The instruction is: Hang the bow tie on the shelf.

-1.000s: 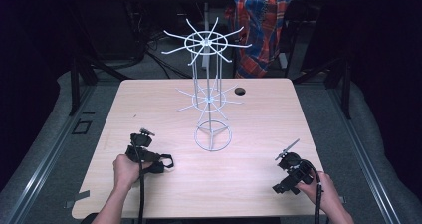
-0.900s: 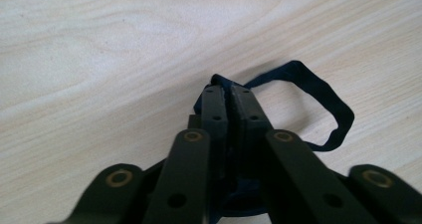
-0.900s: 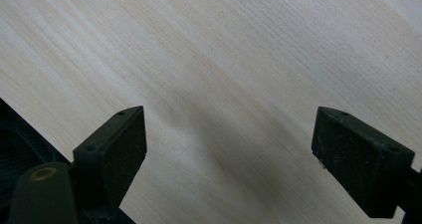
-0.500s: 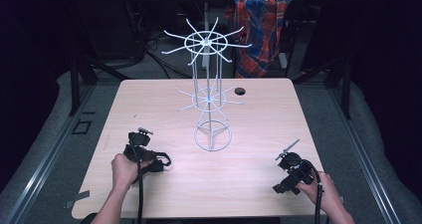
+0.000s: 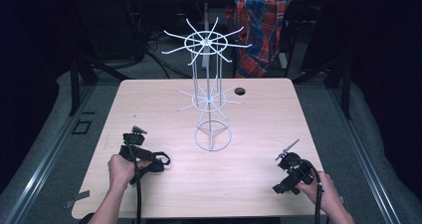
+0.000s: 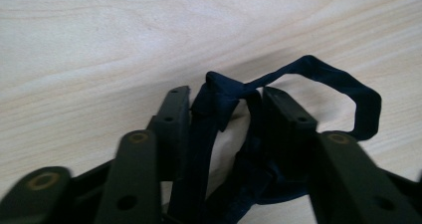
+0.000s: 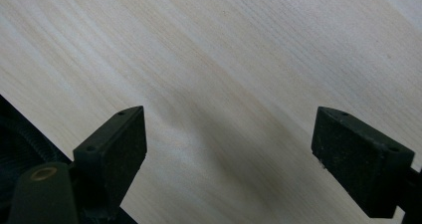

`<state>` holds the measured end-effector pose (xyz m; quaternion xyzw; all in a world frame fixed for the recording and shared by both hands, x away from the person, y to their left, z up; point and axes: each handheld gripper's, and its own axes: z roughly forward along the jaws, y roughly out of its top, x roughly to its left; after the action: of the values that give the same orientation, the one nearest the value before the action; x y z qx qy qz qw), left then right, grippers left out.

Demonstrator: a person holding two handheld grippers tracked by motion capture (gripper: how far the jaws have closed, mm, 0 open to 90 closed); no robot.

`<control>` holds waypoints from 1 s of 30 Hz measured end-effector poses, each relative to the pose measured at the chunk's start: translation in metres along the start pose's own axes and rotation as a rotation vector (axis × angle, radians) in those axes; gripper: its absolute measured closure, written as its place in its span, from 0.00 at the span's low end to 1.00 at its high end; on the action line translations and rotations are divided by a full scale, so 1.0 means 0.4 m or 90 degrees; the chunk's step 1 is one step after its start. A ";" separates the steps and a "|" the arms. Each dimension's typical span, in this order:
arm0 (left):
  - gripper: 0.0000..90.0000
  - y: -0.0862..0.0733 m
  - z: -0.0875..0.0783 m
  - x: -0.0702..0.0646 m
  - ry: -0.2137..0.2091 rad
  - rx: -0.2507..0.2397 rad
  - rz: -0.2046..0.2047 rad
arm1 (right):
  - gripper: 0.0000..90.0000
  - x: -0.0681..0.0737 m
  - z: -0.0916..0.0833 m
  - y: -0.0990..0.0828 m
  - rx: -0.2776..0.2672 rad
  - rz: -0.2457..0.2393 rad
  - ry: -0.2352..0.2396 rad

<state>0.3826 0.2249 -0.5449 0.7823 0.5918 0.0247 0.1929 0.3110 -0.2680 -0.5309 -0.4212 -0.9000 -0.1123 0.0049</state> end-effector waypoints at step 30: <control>0.90 0.004 -0.061 -0.045 -0.010 -0.092 0.081 | 0.16 -0.003 -0.006 -0.001 0.002 -0.006 -0.011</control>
<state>0.3721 0.2142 -0.5184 0.8026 0.5360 0.0731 0.2515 0.3113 -0.2697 -0.5287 -0.4176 -0.9023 -0.1070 -0.0025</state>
